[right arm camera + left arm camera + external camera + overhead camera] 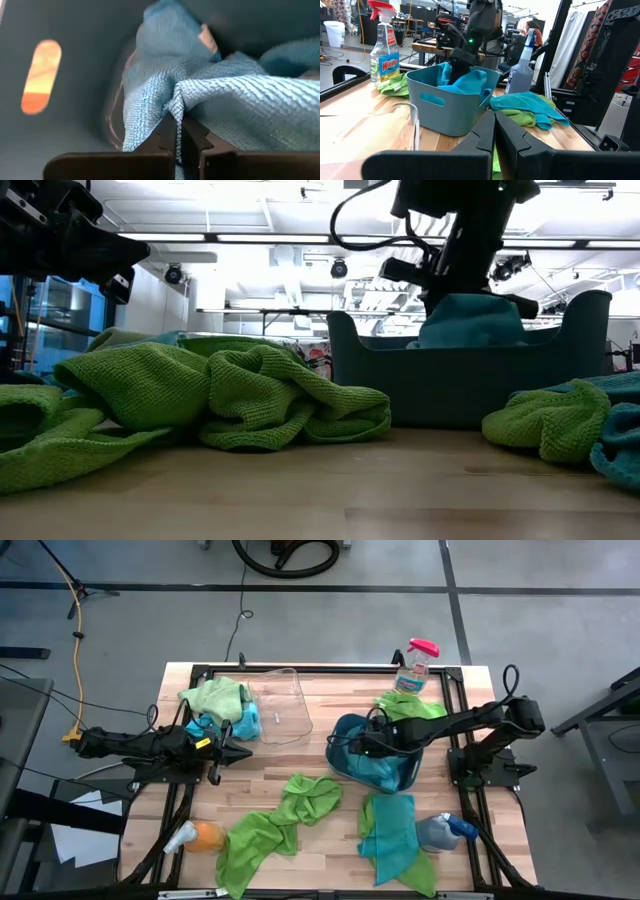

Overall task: Sort microfiber towel by color & place in baskets
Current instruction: Put the blue towel into the blue bin, then adjust the blue bin, then put the blue towel into the blue bin

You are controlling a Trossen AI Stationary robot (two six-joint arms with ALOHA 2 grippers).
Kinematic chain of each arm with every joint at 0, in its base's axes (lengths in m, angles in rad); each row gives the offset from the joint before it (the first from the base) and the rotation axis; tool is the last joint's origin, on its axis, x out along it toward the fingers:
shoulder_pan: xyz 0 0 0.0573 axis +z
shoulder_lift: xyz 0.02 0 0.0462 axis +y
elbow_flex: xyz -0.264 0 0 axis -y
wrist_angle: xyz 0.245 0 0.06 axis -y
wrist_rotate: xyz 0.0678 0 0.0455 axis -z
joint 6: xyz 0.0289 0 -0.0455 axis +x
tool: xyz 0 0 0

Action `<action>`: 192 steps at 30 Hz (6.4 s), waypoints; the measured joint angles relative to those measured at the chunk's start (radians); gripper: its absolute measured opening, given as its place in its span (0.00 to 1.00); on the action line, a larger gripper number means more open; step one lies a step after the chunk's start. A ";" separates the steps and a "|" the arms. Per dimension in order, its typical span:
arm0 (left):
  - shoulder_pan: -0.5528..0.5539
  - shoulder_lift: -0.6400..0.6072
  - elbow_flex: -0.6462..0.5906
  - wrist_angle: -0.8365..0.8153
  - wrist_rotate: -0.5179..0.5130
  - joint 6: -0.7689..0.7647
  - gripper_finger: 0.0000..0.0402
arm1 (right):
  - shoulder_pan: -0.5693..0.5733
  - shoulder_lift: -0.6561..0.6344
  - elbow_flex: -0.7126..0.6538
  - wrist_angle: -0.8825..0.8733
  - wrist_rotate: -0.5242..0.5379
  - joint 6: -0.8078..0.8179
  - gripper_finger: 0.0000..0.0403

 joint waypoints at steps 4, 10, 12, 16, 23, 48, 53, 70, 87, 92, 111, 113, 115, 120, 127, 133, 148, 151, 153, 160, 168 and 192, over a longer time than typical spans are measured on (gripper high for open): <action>0.000 0.000 0.000 0.000 0.000 0.000 0.00 | -0.022 0.002 -0.017 -0.009 0.003 -0.001 0.00; 0.000 0.000 0.000 0.000 0.000 0.000 0.00 | -0.035 0.002 -0.112 0.044 -0.030 0.022 0.00; 0.000 0.000 0.000 0.000 0.000 0.000 0.00 | -0.035 0.002 -0.163 0.101 -0.041 0.044 0.00; 0.000 0.000 0.000 0.000 0.000 0.000 0.00 | -0.034 -0.003 -0.258 0.236 -0.044 0.090 0.00; 0.000 0.000 0.000 0.000 0.000 0.000 0.00 | -0.024 -0.002 -0.300 0.313 -0.050 0.094 0.00; 0.000 0.000 0.000 0.000 0.000 0.000 0.00 | -0.021 -0.182 -0.307 0.254 -0.103 0.042 0.48; 0.000 0.000 0.000 0.000 0.000 0.000 0.00 | -0.021 -0.255 -0.307 0.256 -0.087 0.041 0.48; 0.000 0.000 0.000 0.000 0.000 0.000 0.00 | -0.032 -0.456 -0.304 0.279 -0.054 -0.047 0.48; 0.000 0.000 0.000 0.000 0.000 0.000 0.00 | -0.032 -0.522 -0.303 0.232 -0.154 -0.098 0.48; 0.000 0.000 0.000 0.000 0.000 0.000 0.00 | -0.032 -0.528 -0.227 0.234 -0.148 -0.190 0.48; 0.000 0.000 0.000 0.000 0.000 0.000 0.00 | -0.033 -0.314 -0.063 0.297 -0.071 -0.280 0.48; 0.000 0.000 0.000 0.000 0.000 0.000 0.00 | -0.034 -0.252 -0.063 0.325 -0.085 -0.272 0.48; 0.000 0.000 0.000 0.000 0.000 0.000 0.00 | -0.042 -0.197 -0.063 0.340 -0.086 -0.270 0.48; 0.000 0.000 0.000 0.000 0.000 0.000 0.00 | -0.082 -0.088 -0.064 0.438 -0.083 -0.247 0.48; 0.000 0.000 0.000 0.000 0.000 0.000 0.00 | -0.135 0.000 -0.064 0.521 -0.083 -0.243 0.48; 0.000 0.000 0.000 0.000 0.000 0.000 0.00 | -0.169 0.009 -0.064 0.562 -0.082 -0.238 0.48; 0.000 0.000 0.000 0.000 0.000 0.000 0.00 | -0.314 -0.017 -0.057 0.793 -0.169 -0.418 0.48; 0.000 0.000 0.000 0.000 0.000 0.000 0.00 | -0.314 -0.071 -0.026 0.809 -0.252 -0.525 0.48; 0.000 0.000 0.000 0.000 0.000 0.000 0.00 | -0.294 -0.115 -0.006 0.805 -0.284 -0.588 0.48; 0.000 0.000 0.000 0.000 0.000 0.000 0.00 | -0.117 -0.229 0.067 0.763 -0.434 -0.691 0.48; 0.000 0.000 0.000 0.000 0.000 0.000 0.00 | 0.142 -0.239 0.078 0.516 -0.467 -0.550 0.48; 0.000 0.000 0.000 0.000 0.000 0.000 0.00 | 0.519 -0.108 0.074 -0.182 -0.404 -0.451 0.48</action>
